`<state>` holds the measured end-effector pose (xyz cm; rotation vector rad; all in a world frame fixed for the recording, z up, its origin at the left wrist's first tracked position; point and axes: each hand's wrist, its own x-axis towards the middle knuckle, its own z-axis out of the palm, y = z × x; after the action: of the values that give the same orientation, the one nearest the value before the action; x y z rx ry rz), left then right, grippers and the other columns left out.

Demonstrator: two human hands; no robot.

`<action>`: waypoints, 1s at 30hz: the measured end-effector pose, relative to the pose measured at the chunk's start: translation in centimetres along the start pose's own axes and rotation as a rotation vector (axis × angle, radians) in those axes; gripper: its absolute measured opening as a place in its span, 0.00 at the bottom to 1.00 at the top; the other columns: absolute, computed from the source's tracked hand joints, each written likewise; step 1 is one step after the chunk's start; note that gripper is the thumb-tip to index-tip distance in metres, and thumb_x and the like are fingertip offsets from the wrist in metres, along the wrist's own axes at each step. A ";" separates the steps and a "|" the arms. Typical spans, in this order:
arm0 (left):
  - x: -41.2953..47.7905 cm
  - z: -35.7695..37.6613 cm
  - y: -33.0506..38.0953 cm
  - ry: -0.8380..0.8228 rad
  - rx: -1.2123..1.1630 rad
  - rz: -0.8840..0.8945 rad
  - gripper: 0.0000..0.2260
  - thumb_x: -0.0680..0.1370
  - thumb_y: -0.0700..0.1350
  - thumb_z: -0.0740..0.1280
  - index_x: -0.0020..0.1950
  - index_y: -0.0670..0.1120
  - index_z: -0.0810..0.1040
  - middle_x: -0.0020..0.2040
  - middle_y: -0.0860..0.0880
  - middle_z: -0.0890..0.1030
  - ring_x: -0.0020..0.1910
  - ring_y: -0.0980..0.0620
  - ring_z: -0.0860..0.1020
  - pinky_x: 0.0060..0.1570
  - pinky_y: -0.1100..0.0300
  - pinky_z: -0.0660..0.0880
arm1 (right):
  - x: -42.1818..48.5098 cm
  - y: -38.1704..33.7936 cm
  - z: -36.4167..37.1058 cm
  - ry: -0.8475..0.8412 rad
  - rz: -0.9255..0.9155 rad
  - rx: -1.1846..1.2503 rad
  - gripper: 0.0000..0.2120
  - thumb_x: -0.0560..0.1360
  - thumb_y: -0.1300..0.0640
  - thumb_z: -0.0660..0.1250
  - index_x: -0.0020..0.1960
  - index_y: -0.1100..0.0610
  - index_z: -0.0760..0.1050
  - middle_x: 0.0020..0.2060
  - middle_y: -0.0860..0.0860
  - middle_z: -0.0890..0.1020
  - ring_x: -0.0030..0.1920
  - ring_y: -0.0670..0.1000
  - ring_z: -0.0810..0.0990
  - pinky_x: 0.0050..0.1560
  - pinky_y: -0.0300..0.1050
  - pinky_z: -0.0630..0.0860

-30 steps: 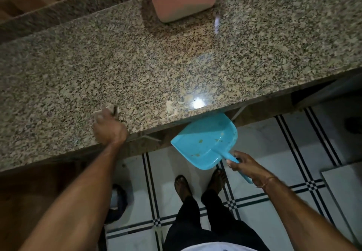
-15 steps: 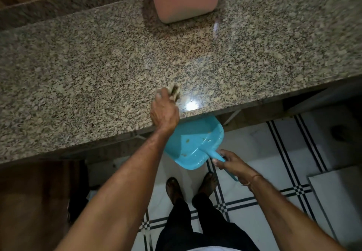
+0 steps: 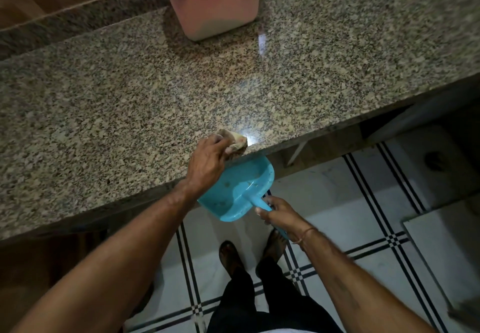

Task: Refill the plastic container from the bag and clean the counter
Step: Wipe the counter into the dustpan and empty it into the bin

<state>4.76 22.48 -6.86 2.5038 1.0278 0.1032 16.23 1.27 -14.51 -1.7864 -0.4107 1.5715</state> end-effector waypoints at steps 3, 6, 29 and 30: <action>1.5 -1.6 0.1 -0.093 -0.026 0.031 0.11 0.83 0.47 0.66 0.62 0.47 0.81 0.55 0.47 0.81 0.48 0.50 0.78 0.46 0.61 0.70 | -0.6 -0.2 0.8 0.005 0.014 -0.008 0.11 0.76 0.55 0.71 0.58 0.55 0.79 0.47 0.50 0.81 0.44 0.47 0.79 0.43 0.42 0.77; 3.8 -3.3 1.1 -0.294 -0.031 -0.067 0.05 0.81 0.47 0.70 0.46 0.51 0.76 0.42 0.53 0.78 0.35 0.61 0.73 0.33 0.68 0.64 | -0.7 -0.2 1.4 0.022 0.020 -0.030 0.15 0.74 0.51 0.72 0.59 0.54 0.79 0.46 0.49 0.82 0.42 0.46 0.79 0.43 0.43 0.78; 0.6 -2.5 1.1 0.064 -0.230 -0.160 0.11 0.83 0.49 0.61 0.61 0.47 0.79 0.54 0.47 0.80 0.49 0.48 0.80 0.45 0.58 0.79 | -0.5 -1.0 3.1 0.024 -0.009 0.096 0.06 0.79 0.59 0.70 0.55 0.53 0.78 0.42 0.47 0.79 0.40 0.44 0.77 0.40 0.38 0.75; 1.0 -2.7 0.9 -0.017 -0.231 -0.125 0.11 0.83 0.50 0.63 0.62 0.48 0.80 0.57 0.47 0.80 0.50 0.49 0.80 0.46 0.58 0.79 | -0.5 -1.0 3.1 0.020 -0.008 0.088 0.05 0.79 0.59 0.70 0.54 0.51 0.77 0.42 0.46 0.79 0.41 0.44 0.77 0.40 0.38 0.75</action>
<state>5.45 23.54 -4.16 2.2249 1.0966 0.1528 13.41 2.55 -13.45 -1.7307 -0.3336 1.5414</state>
